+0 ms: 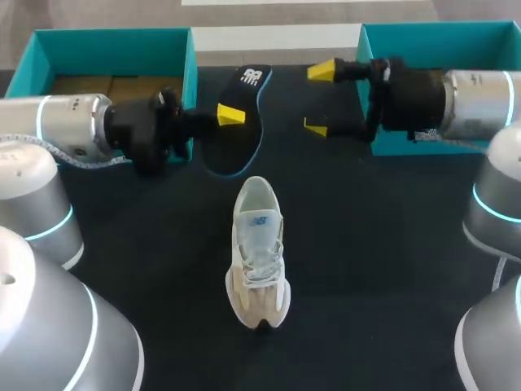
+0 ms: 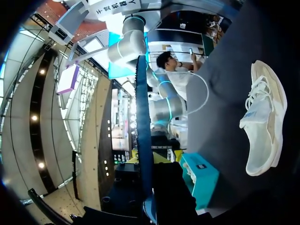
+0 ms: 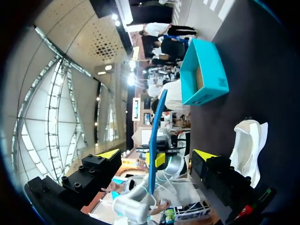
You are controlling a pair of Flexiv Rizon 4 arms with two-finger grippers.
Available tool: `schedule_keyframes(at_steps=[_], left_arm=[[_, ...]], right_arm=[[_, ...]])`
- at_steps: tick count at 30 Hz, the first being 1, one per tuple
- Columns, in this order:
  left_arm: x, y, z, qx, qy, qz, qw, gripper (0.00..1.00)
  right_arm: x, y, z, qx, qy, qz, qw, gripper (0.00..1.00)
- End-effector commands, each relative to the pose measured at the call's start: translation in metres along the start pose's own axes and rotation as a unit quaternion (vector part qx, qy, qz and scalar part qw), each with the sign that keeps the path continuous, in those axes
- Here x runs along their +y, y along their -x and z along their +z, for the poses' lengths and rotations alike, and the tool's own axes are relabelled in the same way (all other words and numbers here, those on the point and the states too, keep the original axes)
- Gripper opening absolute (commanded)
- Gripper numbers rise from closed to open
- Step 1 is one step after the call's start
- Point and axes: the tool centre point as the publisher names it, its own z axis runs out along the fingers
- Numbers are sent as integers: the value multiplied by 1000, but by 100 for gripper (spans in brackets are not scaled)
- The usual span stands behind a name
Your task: Take the shoe out of the shoebox, open the shoe tongue, remove and reinsert the insole, then place the shoe into the shoebox
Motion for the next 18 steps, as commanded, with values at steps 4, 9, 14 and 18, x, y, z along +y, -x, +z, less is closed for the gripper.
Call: schedule_keyframes(at_steps=[4, 9, 14, 18], left_arm=[[-6, 2, -11, 10, 12, 0, 1000, 0], [-4, 0, -11, 32, 7, -5, 999, 0], [-3, -2, -9, 46, 0, -7, 999, 0], [-3, -2, -9, 46, 0, -7, 999, 0]], right_arm=[[-5, -1, -37, -13, -34, -7, 999, 100], [-8, 1, -43, -10, -38, 5, 999, 100], [-8, 1, -43, -10, -38, 5, 999, 100], [-8, 1, -43, -10, -38, 5, 999, 100]])
